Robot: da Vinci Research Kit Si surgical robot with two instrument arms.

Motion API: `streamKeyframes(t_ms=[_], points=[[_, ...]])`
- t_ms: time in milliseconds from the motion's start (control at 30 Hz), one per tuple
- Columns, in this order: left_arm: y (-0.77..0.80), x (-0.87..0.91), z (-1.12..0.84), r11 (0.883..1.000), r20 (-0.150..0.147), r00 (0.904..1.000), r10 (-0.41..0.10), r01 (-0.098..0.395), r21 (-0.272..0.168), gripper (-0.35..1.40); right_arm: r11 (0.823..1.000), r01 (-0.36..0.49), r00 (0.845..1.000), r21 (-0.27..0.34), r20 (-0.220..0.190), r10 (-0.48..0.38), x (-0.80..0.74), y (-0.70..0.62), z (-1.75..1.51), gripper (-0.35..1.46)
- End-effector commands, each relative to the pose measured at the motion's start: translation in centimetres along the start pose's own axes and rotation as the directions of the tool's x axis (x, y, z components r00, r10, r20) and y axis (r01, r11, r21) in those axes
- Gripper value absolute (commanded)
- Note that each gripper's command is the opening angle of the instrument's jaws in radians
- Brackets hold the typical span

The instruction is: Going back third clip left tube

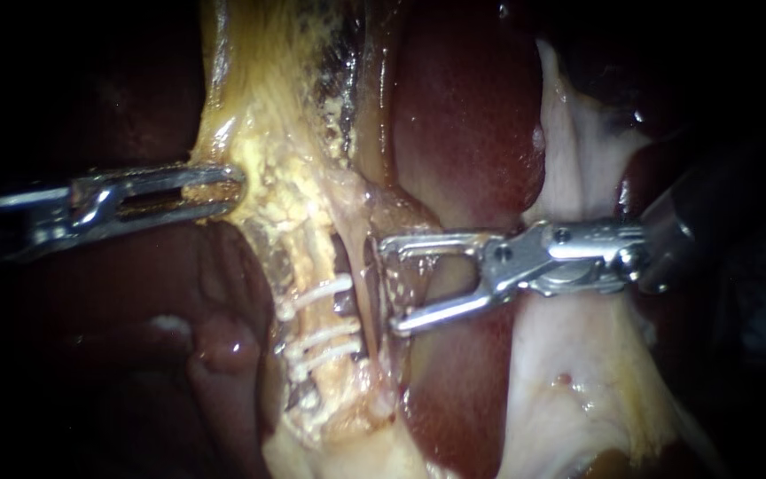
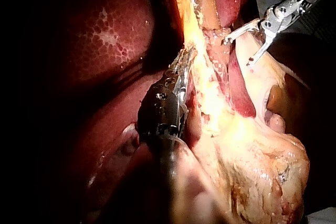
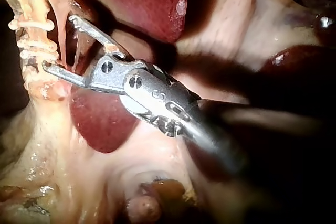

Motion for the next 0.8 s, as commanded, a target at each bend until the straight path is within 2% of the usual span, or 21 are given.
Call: streamKeyframes(t_ms=[33,167,333,567,800], points=[[0.00,0.00,0.00,1.000,0.000,1.0000,0.000,0.000,0.000,-0.35,1.000,0.011,1.000,-0.001,0.000,-0.011,0.06,-0.02,-0.06,0.60],[0.00,0.02,0.02,1.000,0.001,1.0000,0.001,-0.001,-0.001,-0.35,0.999,0.051,0.999,0.008,0.000,-0.051,0.21,-0.09,-0.24,0.60],[0.08,0.09,0.14,1.000,0.005,1.0000,-0.001,0.001,-0.003,-0.35,0.995,0.096,0.995,0.014,0.000,-0.096,0.30,-0.19,-0.29,0.60],[0.21,0.17,0.41,1.000,-0.006,1.0000,-0.005,0.005,-0.013,-0.35,0.993,0.114,0.994,0.015,0.001,-0.114,0.30,-0.20,-0.30,0.60],[0.20,0.17,0.68,1.000,-0.015,0.9999,-0.004,0.004,-0.015,-0.35,0.993,0.114,0.994,0.014,0.001,-0.114,0.30,-0.20,-0.30,0.60]])
